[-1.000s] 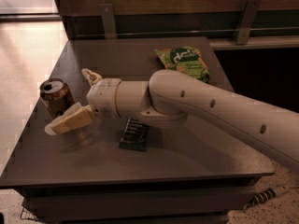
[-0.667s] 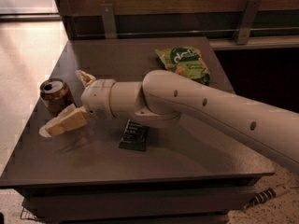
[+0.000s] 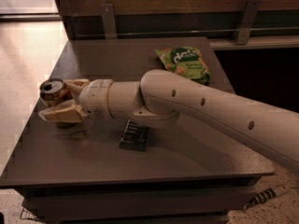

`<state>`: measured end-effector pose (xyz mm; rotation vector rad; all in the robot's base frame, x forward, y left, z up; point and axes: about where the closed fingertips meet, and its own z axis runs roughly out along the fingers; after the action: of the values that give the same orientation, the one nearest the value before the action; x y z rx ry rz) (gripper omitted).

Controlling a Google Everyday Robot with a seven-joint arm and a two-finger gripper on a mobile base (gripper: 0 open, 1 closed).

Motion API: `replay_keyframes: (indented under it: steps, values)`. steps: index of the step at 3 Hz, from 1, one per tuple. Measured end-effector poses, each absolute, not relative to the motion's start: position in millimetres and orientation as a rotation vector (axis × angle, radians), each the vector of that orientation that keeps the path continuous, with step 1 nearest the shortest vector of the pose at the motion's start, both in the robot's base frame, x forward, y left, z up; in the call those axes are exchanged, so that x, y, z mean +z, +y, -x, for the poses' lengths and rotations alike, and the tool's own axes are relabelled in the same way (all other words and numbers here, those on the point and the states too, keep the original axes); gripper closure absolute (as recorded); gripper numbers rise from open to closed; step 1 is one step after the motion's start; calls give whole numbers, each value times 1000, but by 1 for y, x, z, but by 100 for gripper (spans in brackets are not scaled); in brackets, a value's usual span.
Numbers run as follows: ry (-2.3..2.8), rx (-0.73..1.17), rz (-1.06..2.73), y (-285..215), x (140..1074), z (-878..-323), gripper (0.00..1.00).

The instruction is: Knock orange can over

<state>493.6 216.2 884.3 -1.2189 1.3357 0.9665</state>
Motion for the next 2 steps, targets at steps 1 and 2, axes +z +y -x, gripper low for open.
replay_keyframes:
  steps: [1, 2]
  values:
    - [1332, 968, 1223, 219, 885, -492, 68]
    - [1329, 969, 1227, 220, 886, -491, 93]
